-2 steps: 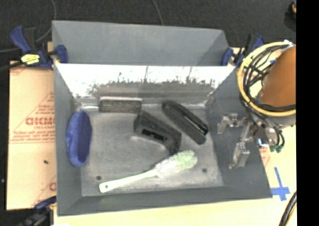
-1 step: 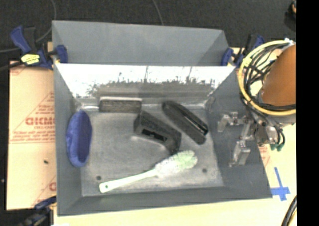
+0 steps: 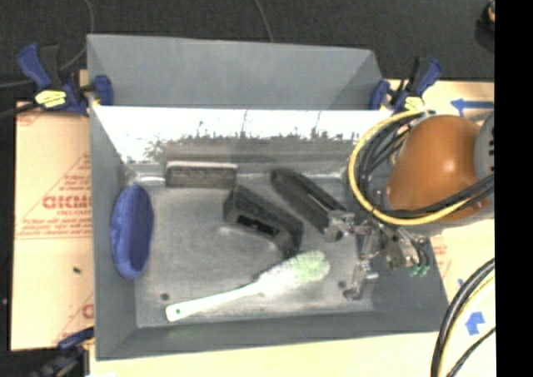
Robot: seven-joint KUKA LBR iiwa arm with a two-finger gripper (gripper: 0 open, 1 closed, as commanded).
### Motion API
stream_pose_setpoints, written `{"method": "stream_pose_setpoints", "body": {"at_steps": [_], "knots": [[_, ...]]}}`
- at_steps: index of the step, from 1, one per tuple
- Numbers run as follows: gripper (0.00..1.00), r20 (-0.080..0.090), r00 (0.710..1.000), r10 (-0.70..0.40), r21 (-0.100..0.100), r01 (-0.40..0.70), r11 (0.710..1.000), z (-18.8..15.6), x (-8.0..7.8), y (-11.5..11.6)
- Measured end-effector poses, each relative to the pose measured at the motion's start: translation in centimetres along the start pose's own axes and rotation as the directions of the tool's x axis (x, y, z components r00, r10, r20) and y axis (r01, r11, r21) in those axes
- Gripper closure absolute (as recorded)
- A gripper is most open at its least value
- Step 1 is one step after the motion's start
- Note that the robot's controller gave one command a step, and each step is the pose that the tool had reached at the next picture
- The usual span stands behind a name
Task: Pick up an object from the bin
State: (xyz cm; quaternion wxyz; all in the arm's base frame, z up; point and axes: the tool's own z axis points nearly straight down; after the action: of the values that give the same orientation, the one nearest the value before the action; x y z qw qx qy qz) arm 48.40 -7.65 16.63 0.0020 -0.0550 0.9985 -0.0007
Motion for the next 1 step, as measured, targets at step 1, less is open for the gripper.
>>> {"method": "stream_pose_setpoints", "body": {"at_steps": [1], "knots": [[0.0, 0.003, 0.991, -0.137, 0.001, 0.137, 0.991, 0.57, -1.08, 4.91]]}}
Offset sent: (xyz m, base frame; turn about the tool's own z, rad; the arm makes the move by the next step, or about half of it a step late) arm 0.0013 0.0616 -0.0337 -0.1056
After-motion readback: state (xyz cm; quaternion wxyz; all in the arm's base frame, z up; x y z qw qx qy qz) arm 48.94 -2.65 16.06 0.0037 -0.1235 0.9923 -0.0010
